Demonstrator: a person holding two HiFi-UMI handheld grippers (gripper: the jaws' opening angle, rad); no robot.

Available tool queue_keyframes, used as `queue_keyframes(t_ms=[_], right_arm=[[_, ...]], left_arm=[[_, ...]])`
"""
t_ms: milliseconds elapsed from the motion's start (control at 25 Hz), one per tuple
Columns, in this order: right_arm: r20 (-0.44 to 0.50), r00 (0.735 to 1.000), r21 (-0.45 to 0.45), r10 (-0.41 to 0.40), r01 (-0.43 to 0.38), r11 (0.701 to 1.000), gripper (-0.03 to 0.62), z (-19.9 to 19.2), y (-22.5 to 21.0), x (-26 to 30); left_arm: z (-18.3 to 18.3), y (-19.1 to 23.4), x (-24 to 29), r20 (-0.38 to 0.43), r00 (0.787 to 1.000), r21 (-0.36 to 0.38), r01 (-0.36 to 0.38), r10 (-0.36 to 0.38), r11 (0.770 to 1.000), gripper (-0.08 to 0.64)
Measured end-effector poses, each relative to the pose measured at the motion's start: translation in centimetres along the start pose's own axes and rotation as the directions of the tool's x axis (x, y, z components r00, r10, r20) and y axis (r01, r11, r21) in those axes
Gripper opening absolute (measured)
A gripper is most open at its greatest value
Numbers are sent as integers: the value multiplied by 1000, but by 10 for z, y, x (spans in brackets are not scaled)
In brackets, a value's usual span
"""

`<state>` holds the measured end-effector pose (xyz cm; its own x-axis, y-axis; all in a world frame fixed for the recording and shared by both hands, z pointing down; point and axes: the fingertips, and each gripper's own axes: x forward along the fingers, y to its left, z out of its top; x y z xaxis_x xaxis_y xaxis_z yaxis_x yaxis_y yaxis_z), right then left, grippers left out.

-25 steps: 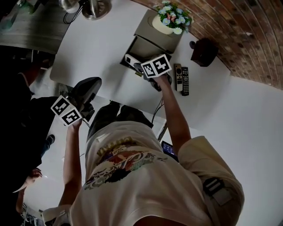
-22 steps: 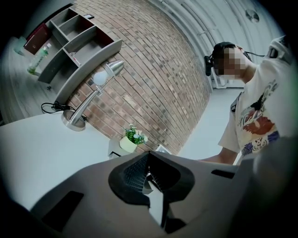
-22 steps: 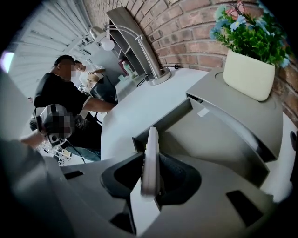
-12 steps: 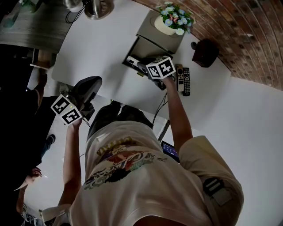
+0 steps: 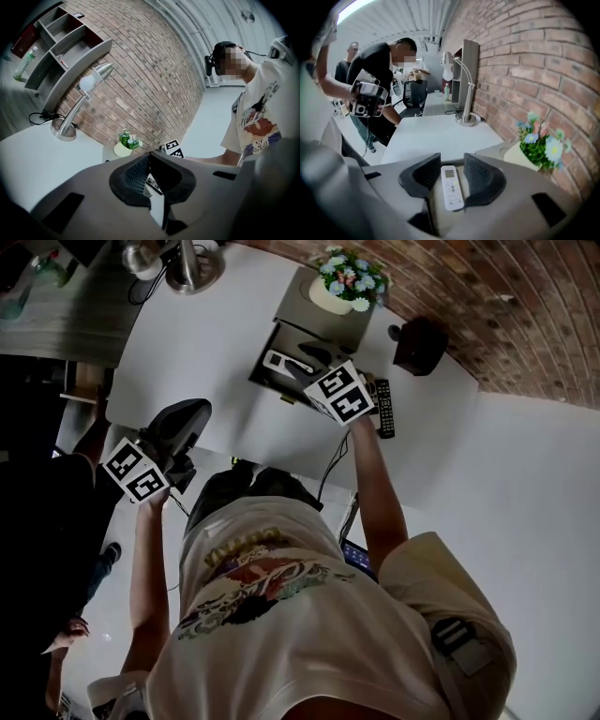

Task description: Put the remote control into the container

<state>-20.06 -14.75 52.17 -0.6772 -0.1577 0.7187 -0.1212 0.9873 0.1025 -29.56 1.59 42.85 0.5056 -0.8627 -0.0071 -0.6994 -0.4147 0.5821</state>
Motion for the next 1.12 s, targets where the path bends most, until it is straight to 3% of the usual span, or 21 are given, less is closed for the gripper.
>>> queue_keyframes(t_ms=[120, 360, 720, 920, 1120], right_arm=[[43, 998, -66, -53, 55, 996, 90, 23, 1, -25], [162, 980, -34, -117, 124, 992, 20, 53, 8, -74], [217, 959, 72, -183, 171, 983, 11, 36, 39, -117], [269, 941, 105, -205, 183, 977, 10, 40, 48, -132], [254, 933, 187, -254, 210, 960, 11, 21, 46, -137]], left_arm=[[8, -7, 10, -9, 999, 31, 37, -37, 999, 6], [26, -24, 38, -25, 995, 93, 98, -96, 991, 5], [26, -48, 71, -100, 982, 144, 173, -159, 974, 5], [29, -62, 96, -120, 965, 99, 247, -235, 964, 5], [22, -74, 117, -137, 950, 82, 294, -282, 952, 5]])
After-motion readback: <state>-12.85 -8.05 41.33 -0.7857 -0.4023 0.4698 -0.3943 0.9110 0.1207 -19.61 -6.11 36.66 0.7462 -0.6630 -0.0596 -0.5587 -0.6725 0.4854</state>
